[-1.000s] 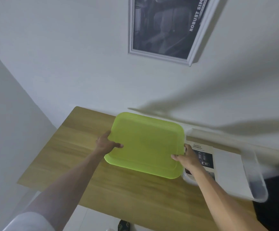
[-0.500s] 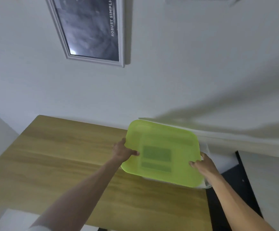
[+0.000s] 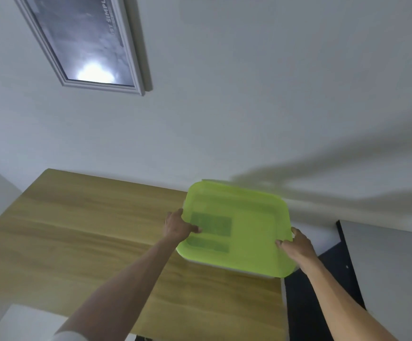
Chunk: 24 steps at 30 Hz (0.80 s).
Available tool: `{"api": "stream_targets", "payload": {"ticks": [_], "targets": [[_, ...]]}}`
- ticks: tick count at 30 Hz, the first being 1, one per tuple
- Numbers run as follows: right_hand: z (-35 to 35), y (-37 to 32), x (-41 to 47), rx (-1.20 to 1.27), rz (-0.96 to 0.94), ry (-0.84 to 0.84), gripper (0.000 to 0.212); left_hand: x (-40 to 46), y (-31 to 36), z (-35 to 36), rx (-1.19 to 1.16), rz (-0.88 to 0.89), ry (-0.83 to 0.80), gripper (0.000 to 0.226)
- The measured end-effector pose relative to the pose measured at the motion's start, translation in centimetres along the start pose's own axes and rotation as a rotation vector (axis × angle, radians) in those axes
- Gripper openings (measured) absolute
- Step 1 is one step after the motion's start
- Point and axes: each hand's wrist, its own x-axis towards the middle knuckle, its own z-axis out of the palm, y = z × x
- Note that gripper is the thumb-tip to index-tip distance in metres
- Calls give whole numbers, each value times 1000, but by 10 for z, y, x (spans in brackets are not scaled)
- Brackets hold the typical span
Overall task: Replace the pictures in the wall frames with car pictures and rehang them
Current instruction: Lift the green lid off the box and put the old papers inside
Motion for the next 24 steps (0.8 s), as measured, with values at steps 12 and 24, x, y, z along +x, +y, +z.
{"api": "stream_targets", "payload": {"ticks": [12, 24], "targets": [[5, 0, 1, -116, -28, -21, 64, -15, 16, -12, 78, -65, 12, 69], [1, 17, 27, -211, -35, -131, 90, -3, 23, -28, 257, -118, -58, 61]]}}
